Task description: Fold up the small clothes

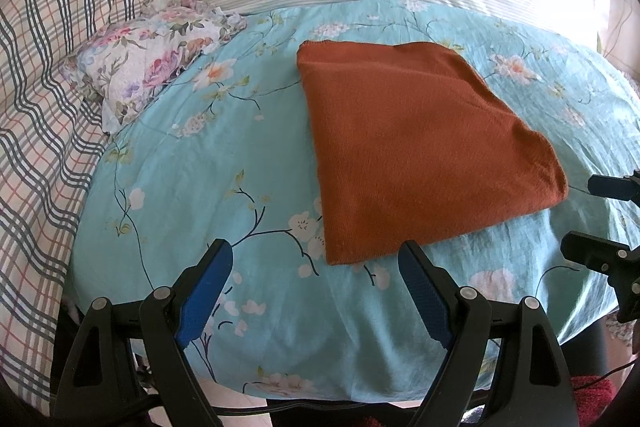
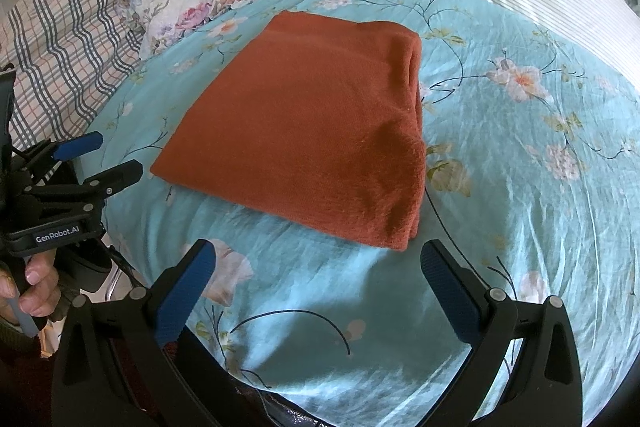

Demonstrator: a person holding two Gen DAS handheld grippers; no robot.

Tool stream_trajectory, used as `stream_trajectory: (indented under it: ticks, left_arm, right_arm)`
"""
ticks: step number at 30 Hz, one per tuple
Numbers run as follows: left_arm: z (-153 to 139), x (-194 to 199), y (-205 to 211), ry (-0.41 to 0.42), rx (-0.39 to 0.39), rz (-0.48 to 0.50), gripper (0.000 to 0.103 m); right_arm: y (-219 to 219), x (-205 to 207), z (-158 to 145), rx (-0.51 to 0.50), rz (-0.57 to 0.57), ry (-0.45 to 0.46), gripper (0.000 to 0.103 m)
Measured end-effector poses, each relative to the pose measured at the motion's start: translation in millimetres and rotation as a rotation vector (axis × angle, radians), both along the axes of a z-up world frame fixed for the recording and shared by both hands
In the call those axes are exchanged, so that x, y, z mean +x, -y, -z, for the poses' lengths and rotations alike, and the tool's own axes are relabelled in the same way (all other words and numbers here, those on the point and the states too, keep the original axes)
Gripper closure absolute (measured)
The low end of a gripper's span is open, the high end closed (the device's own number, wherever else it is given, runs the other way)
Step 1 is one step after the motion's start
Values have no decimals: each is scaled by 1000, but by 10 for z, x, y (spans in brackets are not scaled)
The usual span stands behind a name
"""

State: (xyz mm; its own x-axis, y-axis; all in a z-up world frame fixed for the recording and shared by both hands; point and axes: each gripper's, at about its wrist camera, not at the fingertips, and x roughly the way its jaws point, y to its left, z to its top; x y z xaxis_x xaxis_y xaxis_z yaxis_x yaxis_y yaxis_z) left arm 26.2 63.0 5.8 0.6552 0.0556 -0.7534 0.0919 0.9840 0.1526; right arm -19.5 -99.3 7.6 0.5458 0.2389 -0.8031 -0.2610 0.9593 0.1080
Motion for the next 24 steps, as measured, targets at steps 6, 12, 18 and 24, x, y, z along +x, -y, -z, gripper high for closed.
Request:
stream_trajectory:
  ticks: [6,12,18,24]
  left_arm:
    - [-11,-13,43,0,2,-2,18]
    - [-11,-15,76,-3,-1,-9,18]
    - [-11,-17,79,-3,-1,-10,18]
    - [-13,-19,86,-2,-2,-11,18]
  right_arm:
    - [-28,-5,17,-1,-11,-3,1]
    - [-4,2,18,1,-8,0,1]
    - [3,7,20,1,-9,0,1]
    - [6,10,12,2,-9,1,1]
